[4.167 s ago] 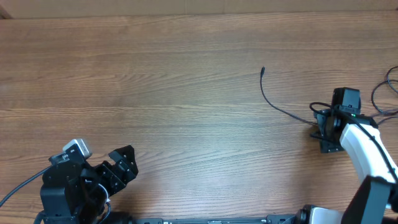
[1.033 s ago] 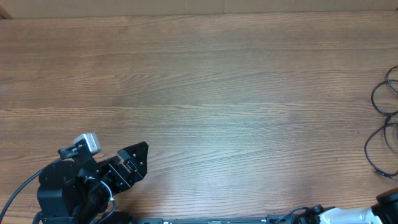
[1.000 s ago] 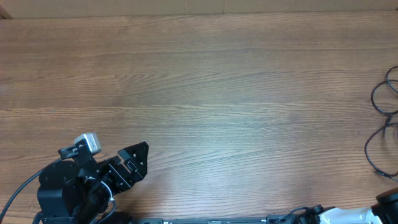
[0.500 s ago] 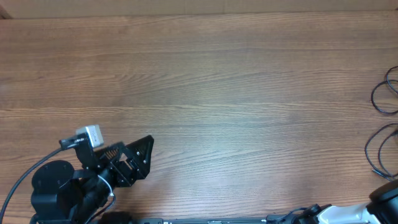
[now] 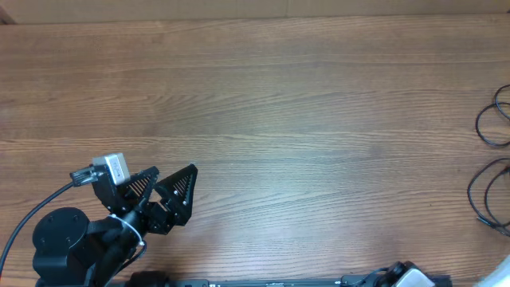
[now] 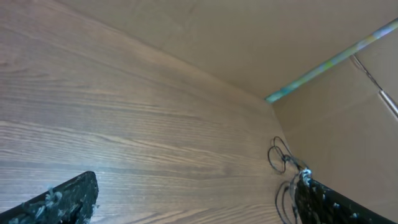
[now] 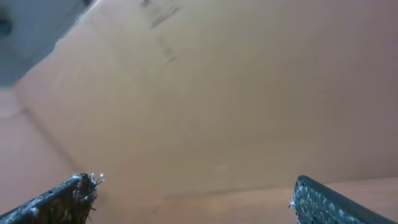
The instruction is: Untangle cables
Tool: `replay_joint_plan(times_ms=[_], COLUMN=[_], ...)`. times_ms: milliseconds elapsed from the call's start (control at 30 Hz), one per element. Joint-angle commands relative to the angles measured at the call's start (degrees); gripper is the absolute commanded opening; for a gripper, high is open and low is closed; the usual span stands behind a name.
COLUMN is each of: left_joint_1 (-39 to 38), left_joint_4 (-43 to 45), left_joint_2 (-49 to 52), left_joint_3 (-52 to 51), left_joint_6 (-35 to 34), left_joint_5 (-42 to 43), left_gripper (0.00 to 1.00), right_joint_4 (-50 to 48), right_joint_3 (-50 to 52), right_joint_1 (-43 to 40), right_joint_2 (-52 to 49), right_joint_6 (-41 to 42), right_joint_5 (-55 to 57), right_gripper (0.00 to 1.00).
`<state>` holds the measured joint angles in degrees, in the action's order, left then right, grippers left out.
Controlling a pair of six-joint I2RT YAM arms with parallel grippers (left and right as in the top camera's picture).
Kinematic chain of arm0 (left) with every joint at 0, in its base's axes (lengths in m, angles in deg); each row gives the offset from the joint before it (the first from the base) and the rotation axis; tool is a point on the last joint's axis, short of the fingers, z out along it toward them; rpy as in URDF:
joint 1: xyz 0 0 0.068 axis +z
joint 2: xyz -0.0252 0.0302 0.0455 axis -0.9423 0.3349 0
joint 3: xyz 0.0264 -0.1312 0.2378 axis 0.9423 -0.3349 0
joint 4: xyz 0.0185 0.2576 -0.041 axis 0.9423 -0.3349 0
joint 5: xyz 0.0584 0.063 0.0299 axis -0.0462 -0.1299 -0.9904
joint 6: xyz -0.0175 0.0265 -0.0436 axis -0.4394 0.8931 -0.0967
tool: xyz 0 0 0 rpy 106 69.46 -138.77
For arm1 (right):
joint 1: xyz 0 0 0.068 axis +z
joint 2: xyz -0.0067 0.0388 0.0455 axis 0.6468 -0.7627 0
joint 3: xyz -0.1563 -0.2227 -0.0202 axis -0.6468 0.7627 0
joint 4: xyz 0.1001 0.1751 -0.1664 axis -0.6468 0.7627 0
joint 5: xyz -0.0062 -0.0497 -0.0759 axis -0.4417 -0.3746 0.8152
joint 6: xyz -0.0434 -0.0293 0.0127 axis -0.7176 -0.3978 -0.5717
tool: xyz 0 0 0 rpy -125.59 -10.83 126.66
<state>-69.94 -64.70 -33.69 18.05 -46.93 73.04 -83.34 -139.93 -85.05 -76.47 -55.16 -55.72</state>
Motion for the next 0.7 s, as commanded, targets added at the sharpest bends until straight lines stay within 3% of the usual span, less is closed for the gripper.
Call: replay_joint_plan(times_ms=[0,133,367,667], left_joint_1=[0.2,0.2,0.2,0.2], left_joint_4=[0.0,-0.2,-0.8,-5.7], left_joint_2=[0.2,0.2,0.2,0.1], left_joint_3=[0.2,0.2,0.2,0.3], left_joint_6=[2.0,2.2,3.3,3.4], left_joint_5=[-1.1,-1.1,-2.6,-23.4], left_gripper=[1.0,1.0,1.0,0.85], right_joint_4=[10.1,30.6,48.5,62.3], right_joint_3=[-0.9,-0.9,-0.9,-0.9], right_joint_1=[4.2,10.9,21.6,35.3], right_joint_2=[6.6,15.0,22.5,26.4], right_joint_6=[-13.6,-28.3,-31.7,-28.2], right_joint_5=[3.8,21.4,33.9,56.5], right_gripper=[1.0,1.0,1.0,1.0])
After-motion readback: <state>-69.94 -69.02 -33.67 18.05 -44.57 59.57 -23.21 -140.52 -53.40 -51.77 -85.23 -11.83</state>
